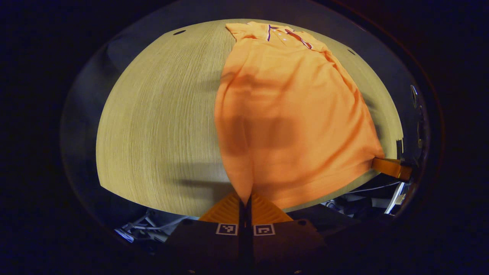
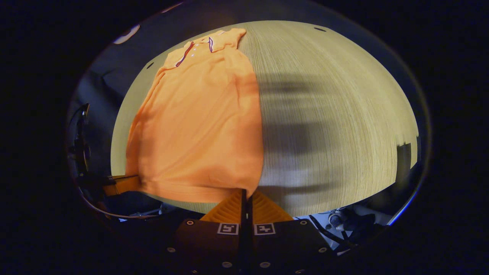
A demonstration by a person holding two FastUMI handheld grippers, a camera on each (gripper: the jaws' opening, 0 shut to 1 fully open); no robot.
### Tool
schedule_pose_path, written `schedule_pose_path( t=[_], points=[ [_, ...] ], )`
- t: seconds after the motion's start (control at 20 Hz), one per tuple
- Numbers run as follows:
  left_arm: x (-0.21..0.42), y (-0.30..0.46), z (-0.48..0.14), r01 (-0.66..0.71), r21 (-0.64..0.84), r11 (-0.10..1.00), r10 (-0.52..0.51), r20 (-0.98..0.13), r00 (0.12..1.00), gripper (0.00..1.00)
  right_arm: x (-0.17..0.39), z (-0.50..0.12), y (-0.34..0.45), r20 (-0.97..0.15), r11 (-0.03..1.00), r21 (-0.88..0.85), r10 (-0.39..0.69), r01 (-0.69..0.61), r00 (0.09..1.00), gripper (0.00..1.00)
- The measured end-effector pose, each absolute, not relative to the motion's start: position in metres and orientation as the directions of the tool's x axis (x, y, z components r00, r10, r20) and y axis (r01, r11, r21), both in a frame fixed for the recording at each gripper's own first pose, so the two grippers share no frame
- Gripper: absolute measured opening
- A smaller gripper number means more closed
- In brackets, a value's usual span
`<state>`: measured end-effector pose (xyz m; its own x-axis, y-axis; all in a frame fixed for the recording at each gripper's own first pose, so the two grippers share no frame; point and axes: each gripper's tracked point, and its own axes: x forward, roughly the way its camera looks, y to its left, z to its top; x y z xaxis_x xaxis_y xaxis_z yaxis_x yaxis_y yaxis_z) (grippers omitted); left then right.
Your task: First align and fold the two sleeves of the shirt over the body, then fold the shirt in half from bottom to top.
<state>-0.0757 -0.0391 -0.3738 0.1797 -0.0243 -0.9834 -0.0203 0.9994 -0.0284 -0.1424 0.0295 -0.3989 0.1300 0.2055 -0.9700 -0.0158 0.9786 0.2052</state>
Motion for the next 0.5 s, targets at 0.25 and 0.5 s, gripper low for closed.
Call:
schedule_pose_path(
  t=[0.25, 0.5],
  points=[
    [-0.048, -0.035, -0.344, -0.040, -0.084, 0.996, -0.071, -0.965, 0.252, 0.01, -0.118, -0.382, 0.037, -0.962, 0.974, 0.216, 0.224, -0.072, 0.158, 0.00],
    [-0.001, -0.036, -0.307, -0.026, -0.110, 0.994, -0.096, -0.939, 0.331, 0.01, -0.064, -0.350, 0.041, -0.942, 0.975, 0.196, 0.216, -0.100, 0.258, 0.01]
  ],
)
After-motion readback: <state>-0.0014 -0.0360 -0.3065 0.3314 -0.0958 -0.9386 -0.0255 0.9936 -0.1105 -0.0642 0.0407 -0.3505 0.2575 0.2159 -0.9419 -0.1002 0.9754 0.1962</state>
